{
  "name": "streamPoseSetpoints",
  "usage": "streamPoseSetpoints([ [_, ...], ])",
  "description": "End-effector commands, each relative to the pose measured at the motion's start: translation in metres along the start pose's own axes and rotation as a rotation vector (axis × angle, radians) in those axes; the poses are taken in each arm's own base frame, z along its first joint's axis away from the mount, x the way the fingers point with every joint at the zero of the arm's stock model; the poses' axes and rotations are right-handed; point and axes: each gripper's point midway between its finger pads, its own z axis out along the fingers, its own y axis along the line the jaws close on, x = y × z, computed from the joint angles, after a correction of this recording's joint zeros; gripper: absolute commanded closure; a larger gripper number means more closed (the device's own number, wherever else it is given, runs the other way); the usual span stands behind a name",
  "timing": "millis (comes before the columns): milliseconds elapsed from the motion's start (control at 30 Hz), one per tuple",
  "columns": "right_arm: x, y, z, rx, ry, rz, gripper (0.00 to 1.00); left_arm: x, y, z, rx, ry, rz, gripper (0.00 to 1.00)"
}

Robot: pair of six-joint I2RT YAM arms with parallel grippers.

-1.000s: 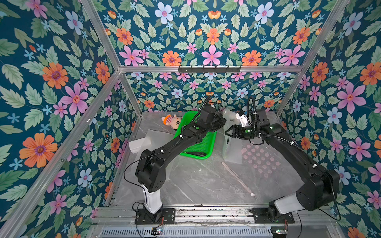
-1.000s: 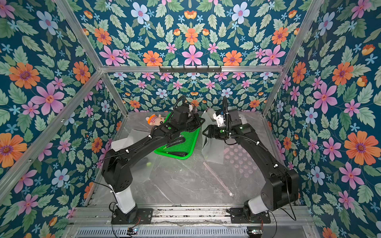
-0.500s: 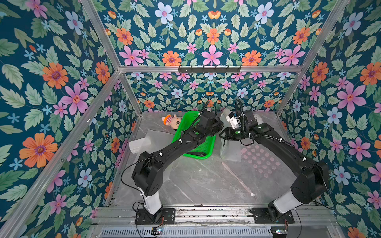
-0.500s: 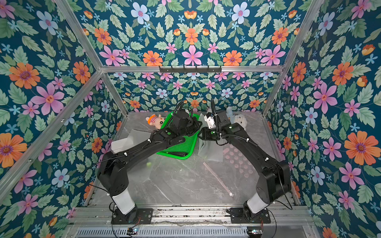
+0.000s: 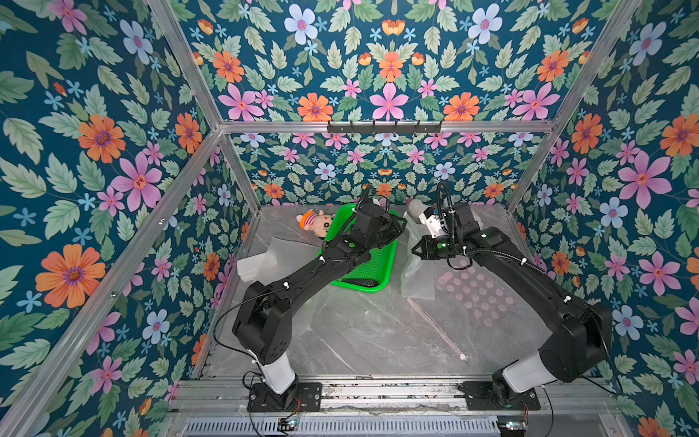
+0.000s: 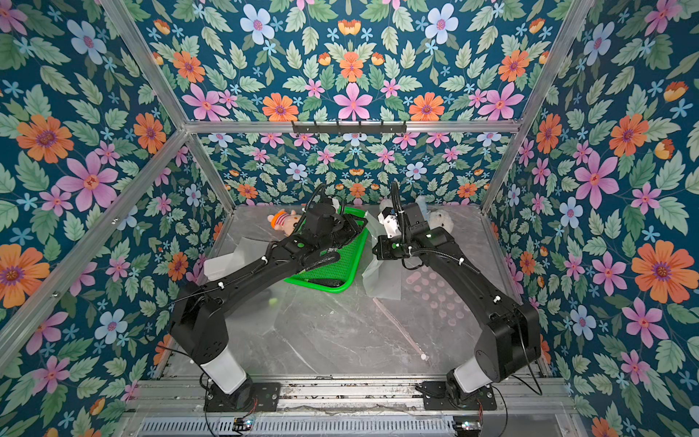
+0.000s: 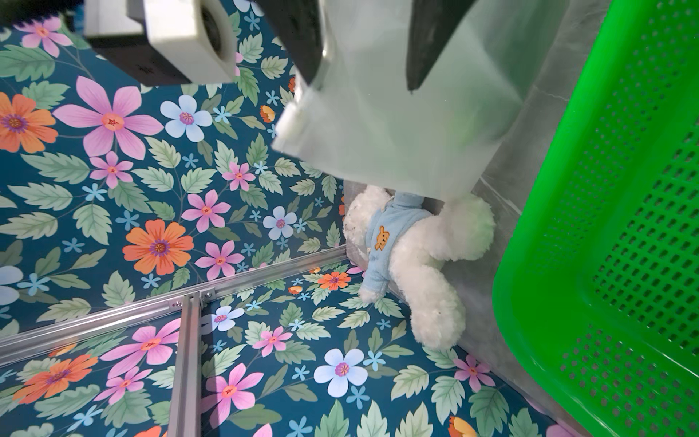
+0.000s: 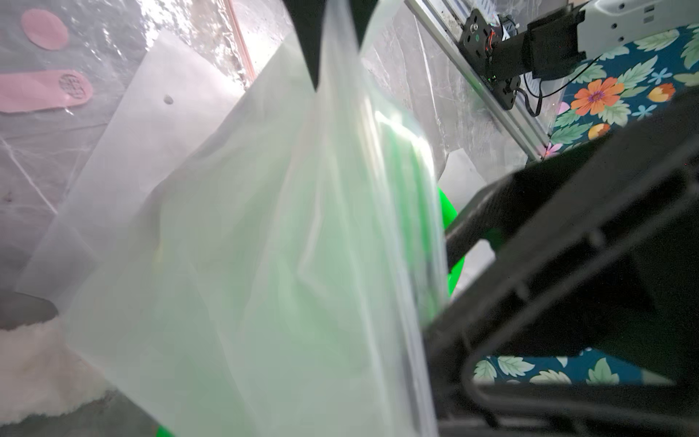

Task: Place the eggplant in a zip-top bag and seal the zipper
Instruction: Adjust the zipper food storage bag at the center of the board.

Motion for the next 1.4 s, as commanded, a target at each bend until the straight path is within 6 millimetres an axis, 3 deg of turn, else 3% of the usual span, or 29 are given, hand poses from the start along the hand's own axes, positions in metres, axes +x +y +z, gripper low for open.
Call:
streamPoseSetpoints([
  [0, 0.009, 0.009, -0.014, -0.094, 0.029, -0.051, 1.00, -0.014, -0.024, -0.011, 0.149, 0.006, 0.098, 0.43],
  [167, 0.014, 0.016, -0.035, -0.170, 0.025, -0.108, 1.00, -0.027, -0.038, -0.027, 0.297, 0.035, 0.264, 0.36],
  [333, 0.023, 0.021, -0.049, -0.183, 0.034, -0.142, 1.00, -0.034, -0.047, -0.036, 0.334, 0.064, 0.487, 0.31],
  [533, 0.034, 0.044, -0.073, -0.274, 0.034, -0.223, 1.00, -0.023, -0.046, -0.030, 0.470, 0.186, 0.673, 0.30],
  [633, 0.041, 0.064, -0.087, -0.381, 0.032, -0.266, 1.00, -0.015, -0.044, -0.029, 0.565, 0.249, 0.732, 0.30],
  [800, 0.052, 0.092, -0.106, -0.554, 0.032, -0.305, 1.00, 0.001, -0.066, -0.045, 0.821, 0.364, 0.790, 0.31],
  [1067, 0.060, 0.102, -0.110, -0.661, 0.068, -0.308, 1.00, 0.020, -0.090, -0.090, 1.088, 0.532, 0.759, 0.31],
  [1367, 0.053, 0.100, -0.102, -0.668, 0.097, -0.285, 1.00, 0.044, -0.085, -0.098, 1.129, 0.601, 0.741, 0.31],
])
